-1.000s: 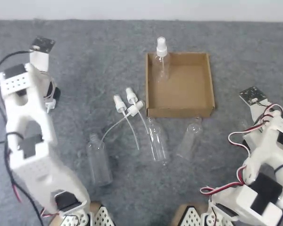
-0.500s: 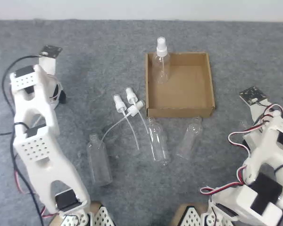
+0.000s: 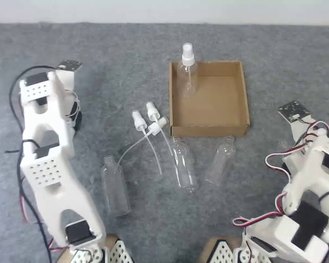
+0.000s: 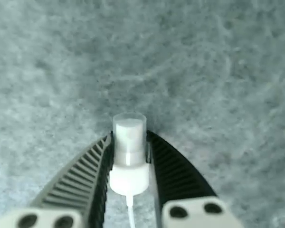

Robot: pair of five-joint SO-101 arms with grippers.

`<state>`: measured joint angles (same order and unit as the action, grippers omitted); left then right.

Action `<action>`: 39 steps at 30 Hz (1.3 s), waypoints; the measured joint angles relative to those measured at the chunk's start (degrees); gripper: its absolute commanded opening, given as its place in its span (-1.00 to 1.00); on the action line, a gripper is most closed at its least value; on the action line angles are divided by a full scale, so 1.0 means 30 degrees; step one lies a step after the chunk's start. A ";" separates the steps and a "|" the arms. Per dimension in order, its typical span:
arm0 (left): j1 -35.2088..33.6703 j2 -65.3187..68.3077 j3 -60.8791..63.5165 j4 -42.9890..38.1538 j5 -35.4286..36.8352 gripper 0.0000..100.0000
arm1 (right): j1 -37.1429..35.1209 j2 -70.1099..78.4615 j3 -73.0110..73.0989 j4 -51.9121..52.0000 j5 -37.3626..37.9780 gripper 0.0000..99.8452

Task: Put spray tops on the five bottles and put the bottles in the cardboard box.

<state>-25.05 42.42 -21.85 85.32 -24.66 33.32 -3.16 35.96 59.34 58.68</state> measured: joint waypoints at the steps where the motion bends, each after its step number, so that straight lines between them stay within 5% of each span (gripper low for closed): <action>1: 0.0029 -0.0029 0.0147 0.0000 0.0000 -0.98 | 0.0000 0.0000 0.0000 0.0000 0.0000 -0.79; 8: 0.1026 -0.3223 0.4630 -0.0352 0.0234 -0.98 | 0.0000 0.0000 0.0000 0.0000 0.0000 -0.79; 16: 0.4132 -0.9670 1.2601 -0.5070 0.2168 -0.97 | 0.0000 0.0000 0.0000 0.0000 0.0000 -0.79; 23: 0.6359 -0.9143 1.2718 -0.7062 0.4132 -0.91 | 0.0029 0.0000 0.0000 0.0000 0.0000 -0.79; 27: 0.6300 -0.8088 1.2513 -0.8117 0.4396 -0.74 | 0.0029 0.0000 0.0000 -0.0088 0.0000 -0.79; 39: 0.6271 -0.7502 1.2396 -0.8733 0.4103 -0.73 | 0.0703 0.0000 0.0293 -0.1231 0.0000 -0.79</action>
<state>-6.24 19.91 15.34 59.12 -12.35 35.43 -3.16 36.84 55.65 58.68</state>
